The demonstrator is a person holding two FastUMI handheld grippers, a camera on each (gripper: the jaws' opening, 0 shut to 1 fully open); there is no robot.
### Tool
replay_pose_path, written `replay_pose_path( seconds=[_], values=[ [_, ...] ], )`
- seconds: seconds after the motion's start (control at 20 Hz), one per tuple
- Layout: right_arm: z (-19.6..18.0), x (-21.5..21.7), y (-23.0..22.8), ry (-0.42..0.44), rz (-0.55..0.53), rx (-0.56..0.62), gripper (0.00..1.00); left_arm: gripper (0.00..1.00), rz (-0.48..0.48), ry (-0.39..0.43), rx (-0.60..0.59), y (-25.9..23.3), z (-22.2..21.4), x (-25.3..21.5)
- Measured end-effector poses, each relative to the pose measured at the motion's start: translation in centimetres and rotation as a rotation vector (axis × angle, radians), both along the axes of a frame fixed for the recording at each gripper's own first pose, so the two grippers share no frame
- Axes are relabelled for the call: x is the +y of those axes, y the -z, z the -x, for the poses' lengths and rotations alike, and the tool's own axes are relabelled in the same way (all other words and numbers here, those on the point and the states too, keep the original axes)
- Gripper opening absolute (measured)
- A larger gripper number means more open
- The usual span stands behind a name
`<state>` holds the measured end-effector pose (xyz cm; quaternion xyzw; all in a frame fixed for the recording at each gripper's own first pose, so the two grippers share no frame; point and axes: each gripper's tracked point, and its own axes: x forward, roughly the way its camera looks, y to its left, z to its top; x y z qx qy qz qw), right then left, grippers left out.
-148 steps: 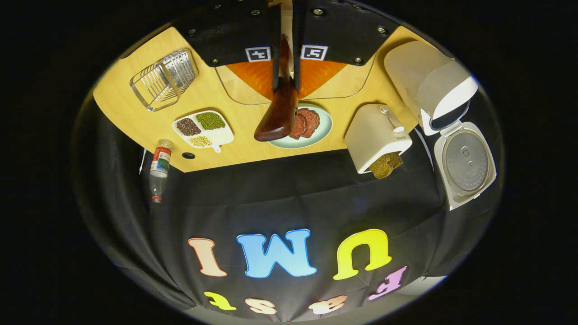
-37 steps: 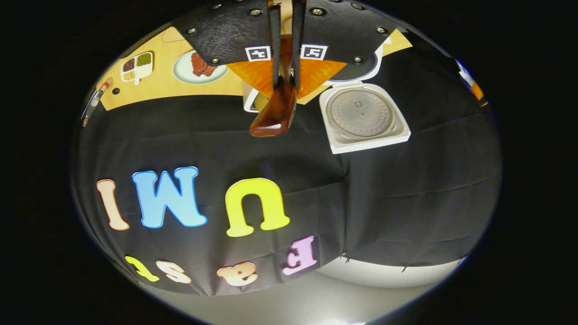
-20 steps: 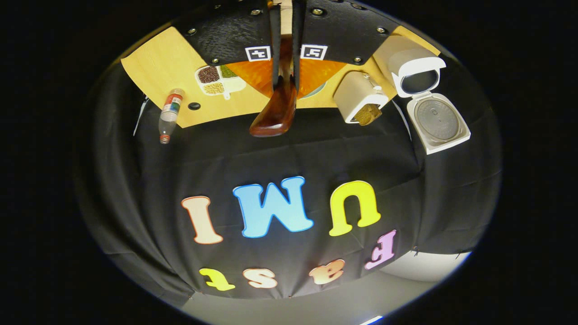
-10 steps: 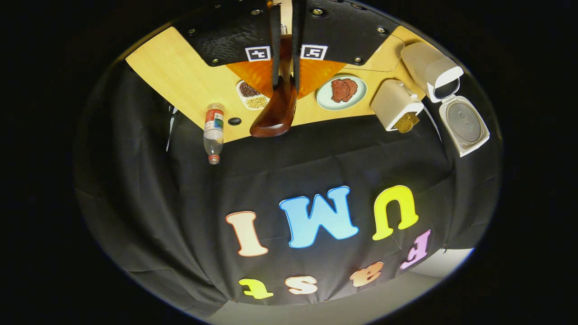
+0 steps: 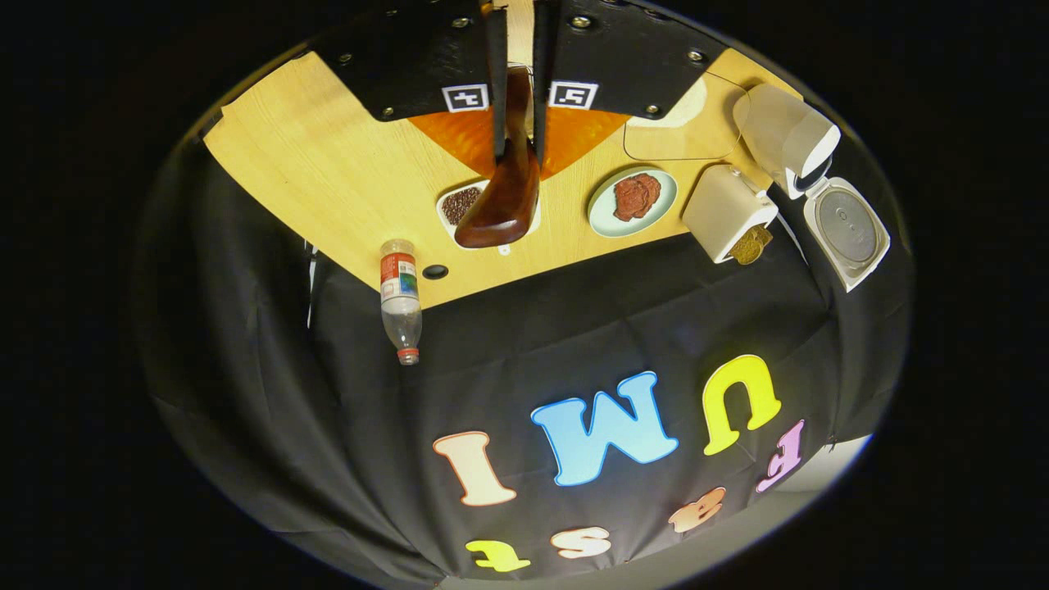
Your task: Close the left gripper, press the button to open the rice cooker; take a wooden spoon from the chopstick holder with the right hand, scoop a spoonful of rice and pour it into the rice cooker, then put the wooden spoon back into the chopstick holder.
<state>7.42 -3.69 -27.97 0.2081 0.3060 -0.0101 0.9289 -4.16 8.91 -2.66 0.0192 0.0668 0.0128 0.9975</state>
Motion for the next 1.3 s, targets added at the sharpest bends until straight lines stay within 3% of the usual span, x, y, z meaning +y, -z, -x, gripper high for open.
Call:
replay_pose_path(
  seconds=[0.1,0.15,0.2,0.35,0.5,0.55,0.8,0.95,1.05,1.1,1.2,1.3],
  values=[
    [0.1,0.2,-0.3,0.008,-0.026,-0.019,0.22,0.99,0.004,-0.004,0.0,-0.1,0.0,0.1],
    [-0.2,-0.3,-0.2,0.019,-0.006,-0.028,0.36,0.99,0.005,-0.006,-0.001,-0.2,-0.1,0.2],
    [0.1,-1.0,-0.7,0.022,0.023,-0.04,0.44,0.99,0.004,-0.009,-0.001,-0.2,-0.2,0.3],
    [0.2,-3.2,-2.5,0.051,0.171,-0.088,0.98,0.94,-0.013,-0.027,0.008,0.0,-0.9,1.0],
    [0.7,-3.6,-6.3,0.044,0.254,-0.164,0.98,0.95,-0.031,-0.046,0.016,0.0,-2.2,1.9],
    [0.8,-3.6,-7.5,0.037,0.269,-0.184,0.98,0.91,-0.033,-0.051,0.018,-0.1,-2.7,2.3],
    [2.2,-2.1,-12.9,-0.003,0.299,-0.283,0.93,0.91,-0.027,-0.07,0.01,-1.0,-6.5,4.4],
    [3.8,-1.3,-15.0,-0.013,0.292,-0.32,0.98,0.91,-0.031,-0.12,0.012,-2.0,-10.4,7.4],
    [4.9,-1.1,-16.2,-0.003,0.293,-0.338,0.98,0.99,-0.001,-0.141,0.009,-2.7,-13.1,9.1],
    [5.5,-1.1,-16.5,0.002,0.3,-0.345,0.98,0.95,0.013,-0.149,0.005,-3.3,-14.7,9.5],
    [6.8,-1.4,-17.1,0.02,0.326,-0.356,0.98,0.99,0.025,-0.163,0.005,-3.7,-17.4,11.2],
    [8.1,-1.7,-18.0,0.036,0.351,-0.357,0.98,0.95,0.013,-0.174,-0.004,-4.0,-20.3,12.7]
  ],
)
